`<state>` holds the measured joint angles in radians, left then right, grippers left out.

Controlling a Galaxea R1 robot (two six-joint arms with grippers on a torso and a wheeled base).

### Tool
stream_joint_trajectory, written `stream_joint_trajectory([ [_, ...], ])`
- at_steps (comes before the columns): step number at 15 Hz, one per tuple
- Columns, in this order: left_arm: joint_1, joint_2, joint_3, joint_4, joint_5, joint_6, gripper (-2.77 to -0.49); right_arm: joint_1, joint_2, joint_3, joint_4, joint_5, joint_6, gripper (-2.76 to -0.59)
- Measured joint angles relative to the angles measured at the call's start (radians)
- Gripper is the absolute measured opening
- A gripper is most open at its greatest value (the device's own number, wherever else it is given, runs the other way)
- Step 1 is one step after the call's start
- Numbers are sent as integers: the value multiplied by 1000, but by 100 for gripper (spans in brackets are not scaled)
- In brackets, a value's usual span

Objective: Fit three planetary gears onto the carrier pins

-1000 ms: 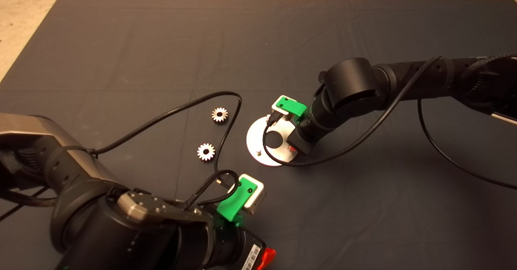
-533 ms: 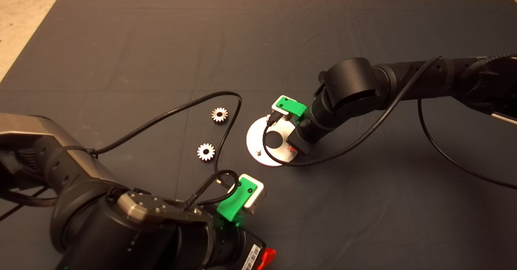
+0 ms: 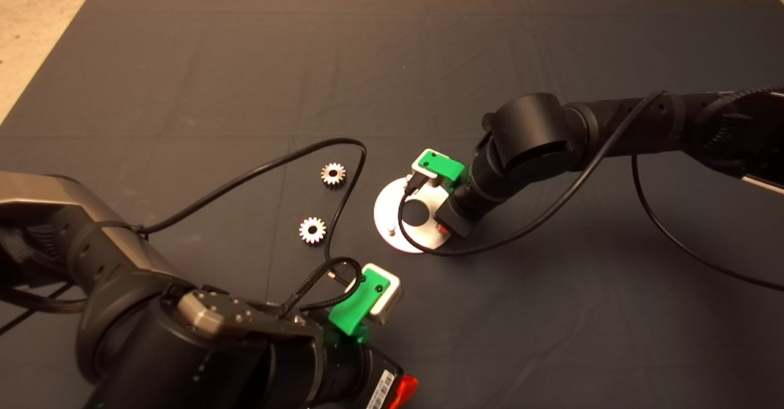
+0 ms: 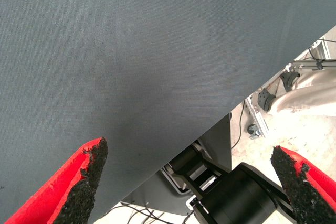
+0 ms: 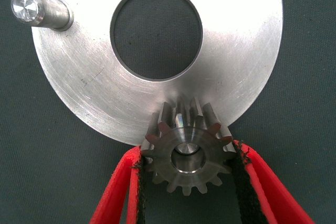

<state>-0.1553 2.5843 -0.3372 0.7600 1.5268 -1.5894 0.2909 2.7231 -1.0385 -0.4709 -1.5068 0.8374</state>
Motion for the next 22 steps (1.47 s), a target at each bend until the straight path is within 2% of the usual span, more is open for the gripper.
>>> stream_joint_trajectory([
  [5, 0, -2, 0, 0, 0, 0, -104, 0, -3, 0, 0, 5, 0, -236],
  [10, 0, -3, 0, 0, 0, 0, -104, 0, -2, 0, 0, 4, 0, -221],
  [14, 0, -3, 0, 0, 0, 0, -104, 0, -2, 0, 0, 5, 0, -217],
  [22, 0, -3, 0, 0, 0, 0, -104, 0, -6, 0, 0, 5, 0, -161],
])
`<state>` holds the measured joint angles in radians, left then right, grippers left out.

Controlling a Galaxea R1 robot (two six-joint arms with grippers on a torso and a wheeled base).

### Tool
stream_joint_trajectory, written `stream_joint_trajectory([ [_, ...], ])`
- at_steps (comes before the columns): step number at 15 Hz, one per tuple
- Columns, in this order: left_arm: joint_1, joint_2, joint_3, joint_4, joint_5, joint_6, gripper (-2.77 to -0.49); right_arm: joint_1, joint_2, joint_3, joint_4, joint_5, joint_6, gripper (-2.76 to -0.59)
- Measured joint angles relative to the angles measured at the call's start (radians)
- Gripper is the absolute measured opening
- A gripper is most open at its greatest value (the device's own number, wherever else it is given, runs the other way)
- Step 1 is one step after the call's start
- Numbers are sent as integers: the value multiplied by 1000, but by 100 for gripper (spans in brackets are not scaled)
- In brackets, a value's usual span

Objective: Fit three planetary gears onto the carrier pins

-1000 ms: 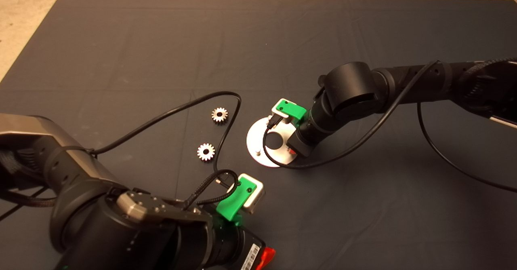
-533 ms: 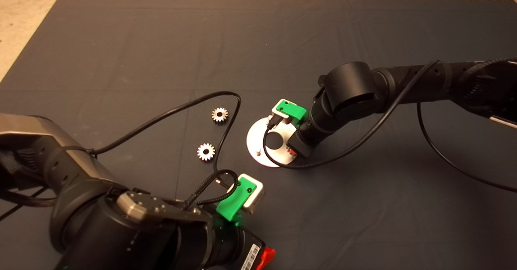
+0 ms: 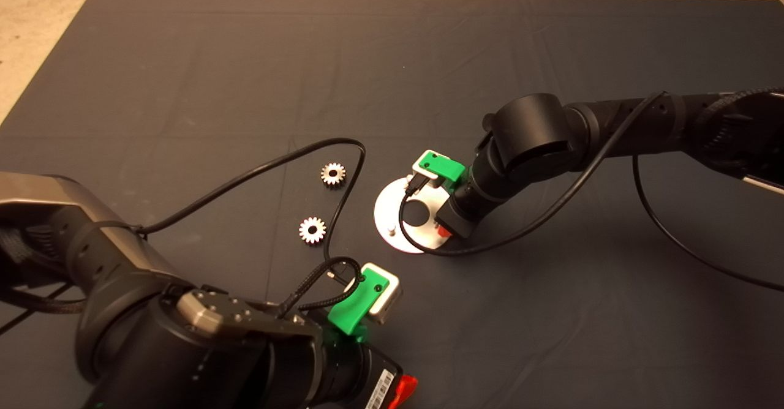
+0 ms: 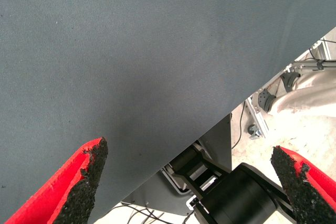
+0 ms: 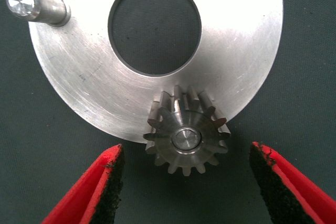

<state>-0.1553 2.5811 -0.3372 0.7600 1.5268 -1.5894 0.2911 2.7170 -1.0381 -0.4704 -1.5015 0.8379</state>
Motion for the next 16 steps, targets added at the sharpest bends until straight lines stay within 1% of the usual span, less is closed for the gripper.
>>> stream_joint_trajectory([
  [2, 0, 0, 0, 0, 0, 0, -104, 0, -2, 3, 0, -1, 0, -158],
  [4, 0, 0, 0, 0, 0, 0, -104, 0, -5, 16, 0, 0, 0, -144],
  [6, 0, 0, 0, 0, 0, 0, -104, 1, -11, 27, 0, 1, 0, -144],
  [8, 0, 0, 0, 0, 0, 0, -104, 2, -26, 36, 0, 16, 0, -131],
  [9, 0, 0, 0, 0, 0, 0, -104, 4, -36, 39, 0, 32, 0, -131],
  [10, 0, 0, 0, 0, 0, 0, -104, 7, -47, 46, 0, 44, 1, -123],
  [11, 0, 0, 0, 0, 0, 0, -104, 9, -61, 60, 0, 54, 1, -115],
  [12, 0, 0, 0, 0, 0, 0, -104, 13, -78, 76, 0, 64, 1, -115],
  [13, 0, -1, 0, 0, 0, 0, -104, 20, -106, 93, 0, 66, 1, -115],
  [14, 0, -2, 0, 0, 0, 0, -104, 28, -138, 112, 0, 65, 2, -115],
  [15, 0, -5, 0, 0, 0, 0, -104, 36, -172, 144, 0, 63, 7, -115],
  [16, 0, -5, 0, 0, 0, 0, -104, 37, -211, 197, 0, 63, 17, -115],
])
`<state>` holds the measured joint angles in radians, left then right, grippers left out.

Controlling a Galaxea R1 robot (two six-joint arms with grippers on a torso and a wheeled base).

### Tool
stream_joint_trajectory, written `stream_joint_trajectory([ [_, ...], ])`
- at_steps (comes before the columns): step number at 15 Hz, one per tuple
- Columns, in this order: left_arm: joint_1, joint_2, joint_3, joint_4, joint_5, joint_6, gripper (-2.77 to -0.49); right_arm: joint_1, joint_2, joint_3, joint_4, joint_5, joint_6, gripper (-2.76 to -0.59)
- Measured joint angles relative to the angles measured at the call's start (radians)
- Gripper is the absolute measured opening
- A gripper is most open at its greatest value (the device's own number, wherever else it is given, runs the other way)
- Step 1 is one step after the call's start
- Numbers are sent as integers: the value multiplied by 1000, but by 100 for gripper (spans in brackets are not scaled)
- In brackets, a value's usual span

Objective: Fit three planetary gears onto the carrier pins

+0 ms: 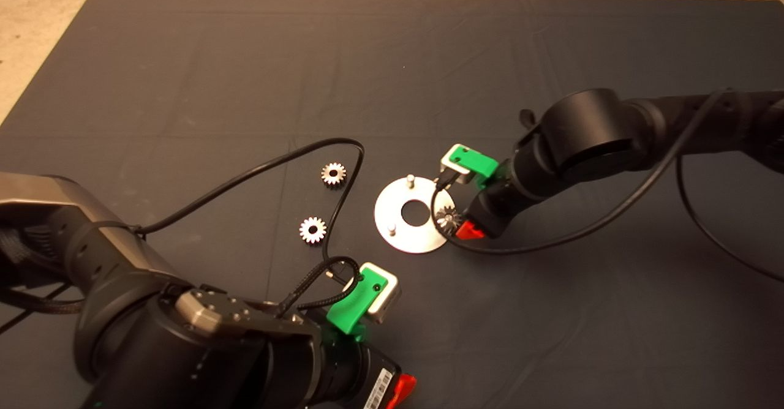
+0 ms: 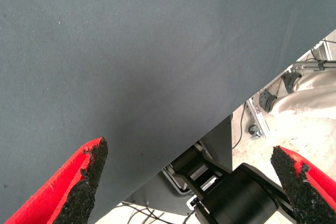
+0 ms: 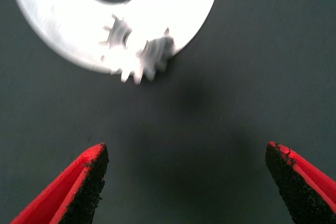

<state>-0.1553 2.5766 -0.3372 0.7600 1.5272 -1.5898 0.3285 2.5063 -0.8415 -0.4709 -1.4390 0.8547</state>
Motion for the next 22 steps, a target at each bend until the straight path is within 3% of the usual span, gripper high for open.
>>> stream_joint_trajectory([
  [4, 0, -3, 0, 0, 0, 0, -104, 0, -208, 256, 0, 4, 46, -115],
  [6, 0, -6, 0, 0, -1, 1, -104, 2, -322, 342, 0, 0, 63, -115],
  [8, 0, -29, 0, -1, -1, 8, -104, 6, -388, 388, 0, -2, 72, -115],
  [11, -21, -135, 0, -1, 1, 81, -104, 39, -393, 401, -10, 0, 88, -115],
  [12, -27, -160, 0, -1, 3, 107, -104, 29, -396, 405, -32, 3, 111, -115],
  [16, -41, -179, 0, -1, -1, 161, -104, -65, -423, 420, -219, 1, 215, -115],
  [18, -45, -189, 0, -1, 0, 183, -104, -106, -422, 421, -296, 3, 228, -115],
  [20, -45, -198, 0, 5, 1, 199, -104, -160, -420, 423, -336, 5, 237, -115],
  [22, -46, -196, 0, 23, -1, 224, -104, -165, -424, 424, -345, 5, 239, -115],
])
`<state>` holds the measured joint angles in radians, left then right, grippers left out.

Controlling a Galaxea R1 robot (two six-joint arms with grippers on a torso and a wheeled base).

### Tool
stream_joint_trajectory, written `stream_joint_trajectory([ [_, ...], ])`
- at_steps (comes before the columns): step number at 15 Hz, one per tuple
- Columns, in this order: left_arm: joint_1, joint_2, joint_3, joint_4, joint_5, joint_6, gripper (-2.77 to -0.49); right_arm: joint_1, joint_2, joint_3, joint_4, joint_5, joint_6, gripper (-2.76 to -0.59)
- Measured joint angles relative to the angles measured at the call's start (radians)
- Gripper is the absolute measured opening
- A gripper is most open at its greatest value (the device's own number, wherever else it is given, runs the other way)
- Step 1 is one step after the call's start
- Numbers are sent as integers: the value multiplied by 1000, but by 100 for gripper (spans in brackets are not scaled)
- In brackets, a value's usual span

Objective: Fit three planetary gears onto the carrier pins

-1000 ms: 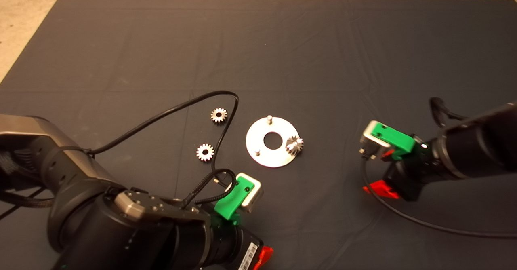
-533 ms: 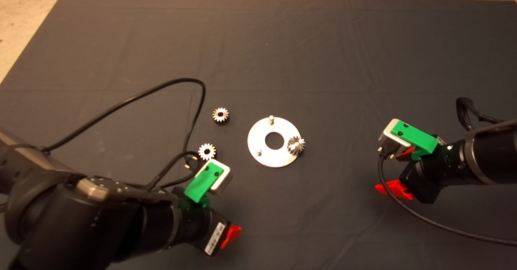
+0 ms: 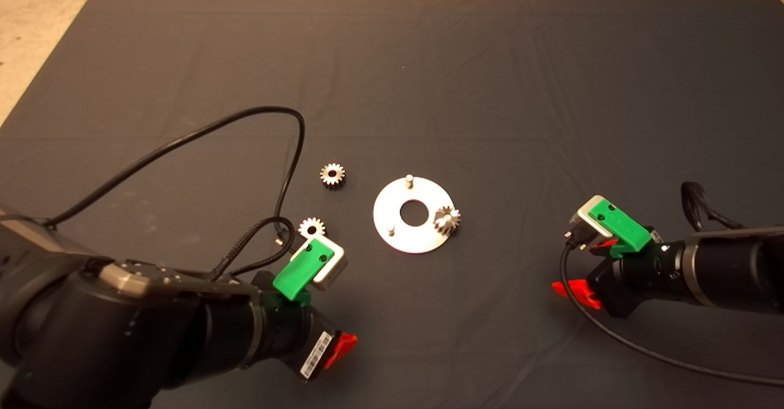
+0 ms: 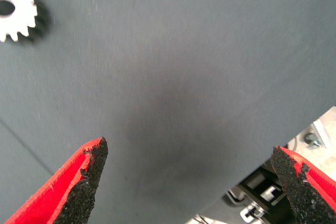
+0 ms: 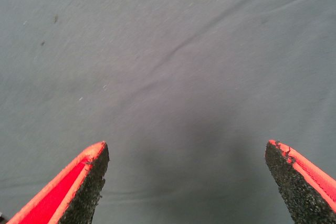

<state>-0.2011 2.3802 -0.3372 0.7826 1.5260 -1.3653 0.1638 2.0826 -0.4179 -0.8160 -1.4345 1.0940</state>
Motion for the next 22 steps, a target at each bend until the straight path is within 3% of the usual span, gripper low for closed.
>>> stream_joint_trajectory([
  [1, -3, -1, 0, 4, 0, 18, -104, 0, 0, 0, -2, 3, 0, -115],
  [3, -4, -4, 0, 15, 1, 53, -104, 0, 0, 0, -4, 32, 0, -115],
  [7, -4, -10, -2, 65, 1, 118, -104, 0, -11, 4, -4, 31, 0, -115],
  [10, -4, -32, -35, 109, 1, 206, -104, 0, -25, 7, -4, 45, -4, -115],
  [12, 0, -37, -66, 131, 1, 246, -104, -31, -52, 8, -7, 45, -4, -115],
  [13, 4, -37, -76, 144, 1, 256, -104, -50, -56, 8, -7, 52, -4, -115],
  [14, 9, -37, -85, 163, 0, 267, -104, -68, -62, 8, -7, 72, -5, -115],
  [15, 17, -38, -95, 182, 0, 276, -104, -75, -73, 9, -7, 90, -10, -115],
  [16, 27, -40, -107, 196, 1, 282, -104, -74, -84, 9, -8, 98, -16, -115],
  [22, 46, -55, -235, 239, 1, 346, -104, -72, -111, 9, -9, 101, -36, -115],
])
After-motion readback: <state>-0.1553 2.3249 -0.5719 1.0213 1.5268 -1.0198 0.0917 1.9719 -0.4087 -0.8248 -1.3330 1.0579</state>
